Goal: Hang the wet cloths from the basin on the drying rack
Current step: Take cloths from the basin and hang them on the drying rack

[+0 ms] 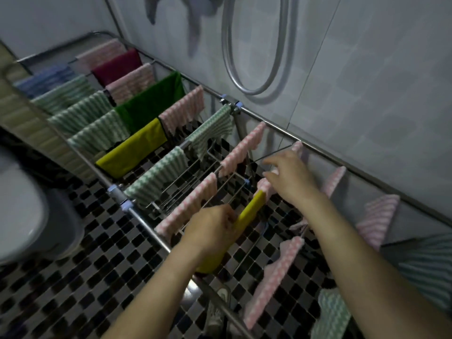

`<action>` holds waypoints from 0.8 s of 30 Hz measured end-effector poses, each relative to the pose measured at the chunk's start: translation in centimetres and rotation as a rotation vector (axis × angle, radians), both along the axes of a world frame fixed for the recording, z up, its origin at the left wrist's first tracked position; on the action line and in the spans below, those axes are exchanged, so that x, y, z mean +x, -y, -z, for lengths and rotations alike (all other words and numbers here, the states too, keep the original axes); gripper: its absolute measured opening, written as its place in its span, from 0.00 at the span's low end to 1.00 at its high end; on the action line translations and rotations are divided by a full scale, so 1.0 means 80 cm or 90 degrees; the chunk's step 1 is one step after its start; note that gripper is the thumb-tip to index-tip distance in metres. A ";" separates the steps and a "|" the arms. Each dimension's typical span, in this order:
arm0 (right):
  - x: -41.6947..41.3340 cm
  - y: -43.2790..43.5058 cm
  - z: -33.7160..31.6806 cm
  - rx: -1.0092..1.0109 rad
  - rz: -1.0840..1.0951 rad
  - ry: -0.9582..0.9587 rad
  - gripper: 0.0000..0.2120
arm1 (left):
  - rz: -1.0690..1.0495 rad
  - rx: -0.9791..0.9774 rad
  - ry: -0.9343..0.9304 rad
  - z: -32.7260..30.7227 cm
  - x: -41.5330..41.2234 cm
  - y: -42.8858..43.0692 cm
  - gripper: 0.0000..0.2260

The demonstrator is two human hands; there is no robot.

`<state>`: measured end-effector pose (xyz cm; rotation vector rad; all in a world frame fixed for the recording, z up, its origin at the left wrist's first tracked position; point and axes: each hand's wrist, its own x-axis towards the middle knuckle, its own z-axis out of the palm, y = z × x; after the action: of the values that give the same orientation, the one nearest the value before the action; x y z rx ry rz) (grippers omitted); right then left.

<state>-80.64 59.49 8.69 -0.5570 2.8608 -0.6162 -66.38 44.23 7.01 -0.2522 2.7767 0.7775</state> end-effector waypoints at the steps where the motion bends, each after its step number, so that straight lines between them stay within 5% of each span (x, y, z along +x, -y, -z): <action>1: 0.007 0.002 0.001 0.013 -0.052 0.013 0.14 | 0.009 -0.020 0.033 0.000 0.015 0.006 0.09; 5: 0.028 0.009 0.015 0.085 -0.132 0.013 0.12 | 0.027 -0.082 0.090 -0.002 0.063 0.017 0.13; 13: 0.035 0.014 0.023 0.126 -0.082 -0.015 0.11 | -0.009 -0.106 -0.004 0.011 0.090 0.011 0.12; 18: 0.055 0.029 0.007 0.150 -0.092 -0.068 0.12 | -0.072 -0.044 -0.037 0.008 0.105 0.018 0.11; 24: 0.113 0.098 -0.039 0.001 -0.227 -0.020 0.11 | -0.315 0.133 -0.163 -0.016 0.164 0.058 0.08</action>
<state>-71.56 51.65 11.78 -1.0517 2.6878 -0.5467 -53.30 39.59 8.30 -0.8762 2.8630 1.2841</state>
